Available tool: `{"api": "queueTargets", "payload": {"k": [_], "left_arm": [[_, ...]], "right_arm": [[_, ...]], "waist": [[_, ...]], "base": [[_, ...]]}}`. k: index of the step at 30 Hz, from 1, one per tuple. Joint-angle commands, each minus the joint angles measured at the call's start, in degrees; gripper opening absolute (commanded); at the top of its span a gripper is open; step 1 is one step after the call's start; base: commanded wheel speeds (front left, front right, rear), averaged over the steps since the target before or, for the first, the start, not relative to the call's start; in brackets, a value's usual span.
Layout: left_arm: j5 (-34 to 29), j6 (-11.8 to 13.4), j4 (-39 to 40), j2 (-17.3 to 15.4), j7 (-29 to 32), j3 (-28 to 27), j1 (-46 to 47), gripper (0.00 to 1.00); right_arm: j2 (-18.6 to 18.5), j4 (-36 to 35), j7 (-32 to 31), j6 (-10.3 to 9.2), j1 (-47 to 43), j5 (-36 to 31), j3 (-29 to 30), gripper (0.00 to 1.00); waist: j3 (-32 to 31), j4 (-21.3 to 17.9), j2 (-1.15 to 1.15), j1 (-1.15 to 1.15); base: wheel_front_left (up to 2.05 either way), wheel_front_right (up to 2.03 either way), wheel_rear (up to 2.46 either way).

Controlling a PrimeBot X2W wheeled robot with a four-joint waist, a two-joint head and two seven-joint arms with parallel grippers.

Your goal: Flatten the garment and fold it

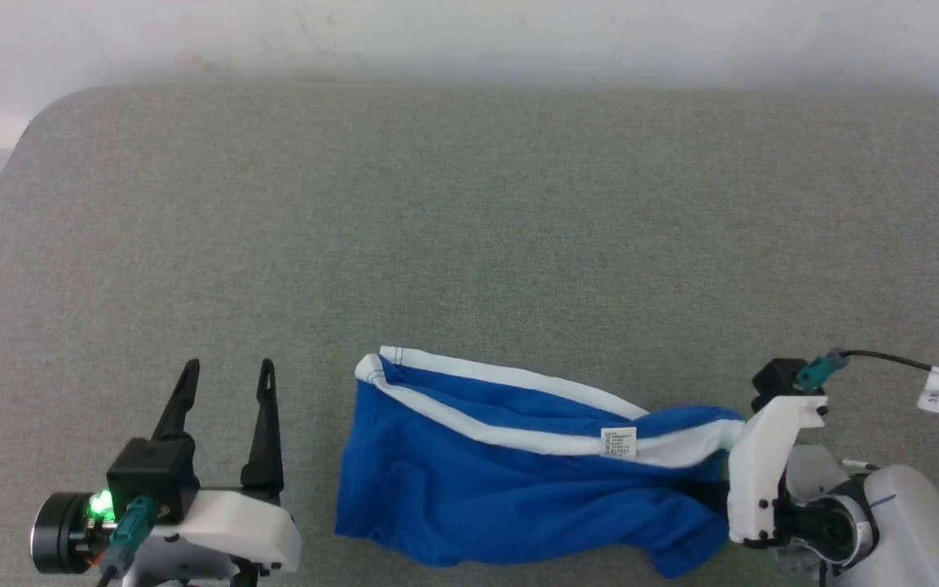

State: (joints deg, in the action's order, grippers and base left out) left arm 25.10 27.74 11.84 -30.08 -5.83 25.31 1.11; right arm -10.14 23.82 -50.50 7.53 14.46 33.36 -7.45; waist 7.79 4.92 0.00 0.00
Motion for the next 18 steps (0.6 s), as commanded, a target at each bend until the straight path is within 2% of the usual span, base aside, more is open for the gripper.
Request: {"api": "queueTargets", "payload": {"k": [1,10,18], "left_arm": [[-0.41,-0.13,-0.19,0.23,-0.24,0.06,0.79,1.0],[-0.01,0.19,-0.3,-0.05,0.25,0.19,-0.12,1.0],[-0.03,0.53,0.18,-0.01,0.62,0.69,-0.5,1.0]], "right_arm": [[1.81,2.63,-1.47,-0.04,-2.47,0.84,-2.24,0.0],[-2.01,-1.31,-1.66,-0.04,-0.36,3.36,-2.98,0.0],[-11.28,-5.46,-4.34,-0.04,0.81,3.82,1.54,0.0]], "waist": [[-0.17,-0.16,0.0,0.0],[-1.91,-1.12,0.0,0.0],[-2.67,-1.99,0.0,0.0]], "base": [[0.0,0.0,0.0],[0.0,0.0,0.0],[0.0,0.0,0.0]]}}
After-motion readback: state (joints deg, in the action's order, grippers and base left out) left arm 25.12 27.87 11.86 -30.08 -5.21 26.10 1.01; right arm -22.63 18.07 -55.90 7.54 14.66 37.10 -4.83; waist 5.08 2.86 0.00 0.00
